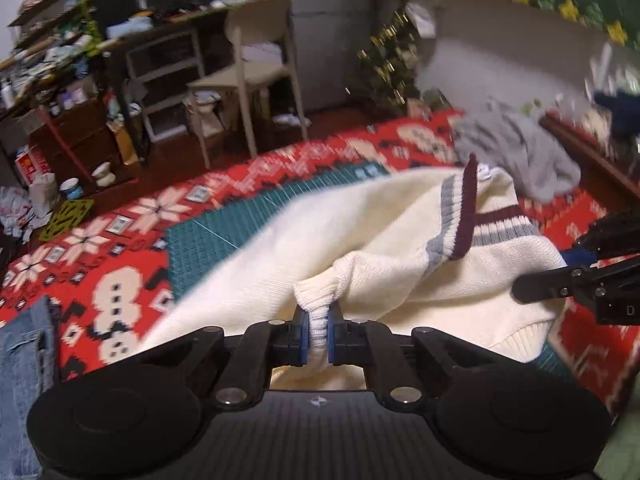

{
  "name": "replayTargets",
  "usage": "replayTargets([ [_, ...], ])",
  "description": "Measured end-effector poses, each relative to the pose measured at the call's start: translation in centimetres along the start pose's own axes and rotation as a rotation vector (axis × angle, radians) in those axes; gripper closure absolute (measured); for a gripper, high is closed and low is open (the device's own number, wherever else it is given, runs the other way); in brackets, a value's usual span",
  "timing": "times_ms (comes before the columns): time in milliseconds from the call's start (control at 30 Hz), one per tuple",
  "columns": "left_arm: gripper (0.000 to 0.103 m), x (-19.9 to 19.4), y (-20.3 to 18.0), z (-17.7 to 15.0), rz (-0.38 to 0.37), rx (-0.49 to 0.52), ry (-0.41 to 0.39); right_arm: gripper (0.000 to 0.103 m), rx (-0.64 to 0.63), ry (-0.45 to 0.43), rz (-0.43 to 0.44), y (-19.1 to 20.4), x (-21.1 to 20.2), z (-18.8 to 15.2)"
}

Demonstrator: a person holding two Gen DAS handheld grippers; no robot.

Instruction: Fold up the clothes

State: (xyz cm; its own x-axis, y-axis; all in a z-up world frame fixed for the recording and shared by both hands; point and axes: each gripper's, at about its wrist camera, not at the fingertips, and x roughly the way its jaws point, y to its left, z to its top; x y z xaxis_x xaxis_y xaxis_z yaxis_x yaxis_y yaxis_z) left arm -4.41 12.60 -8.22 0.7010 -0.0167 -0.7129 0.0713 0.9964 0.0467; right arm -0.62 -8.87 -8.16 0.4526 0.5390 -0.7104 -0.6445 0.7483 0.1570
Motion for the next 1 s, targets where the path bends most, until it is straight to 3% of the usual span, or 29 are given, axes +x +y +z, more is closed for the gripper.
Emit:
replayTargets([
  [233, 0.095, -6.7, 3.7, 1.5, 0.05, -0.121, -0.127, 0.09, -0.07, -0.139, -0.069, 0.9, -4.3, 3.4],
  [367, 0.095, -7.0, 6.1, 3.1, 0.124, -0.158, -0.162, 0.091, -0.115, -0.183, -0.11, 1.3, -4.7, 6.4],
  [667, 0.095, 0.1, 8.9, 6.2, 0.203, -0.204, -0.081, 0.091, -0.095, -0.156, -0.131, 1.9, 3.3, 11.8],
  [800, 0.095, 3.9, 9.4, 6.4, 0.239, -0.183, -0.038, 0.091, -0.088, -0.13, -0.181, 1.2, 7.7, 13.0],
  [1000, 0.096, 8.7, 11.0, 7.0, 0.294, -0.26, 0.041, 0.091, -0.089, -0.107, -0.258, -0.7, 14.4, 14.6],
])
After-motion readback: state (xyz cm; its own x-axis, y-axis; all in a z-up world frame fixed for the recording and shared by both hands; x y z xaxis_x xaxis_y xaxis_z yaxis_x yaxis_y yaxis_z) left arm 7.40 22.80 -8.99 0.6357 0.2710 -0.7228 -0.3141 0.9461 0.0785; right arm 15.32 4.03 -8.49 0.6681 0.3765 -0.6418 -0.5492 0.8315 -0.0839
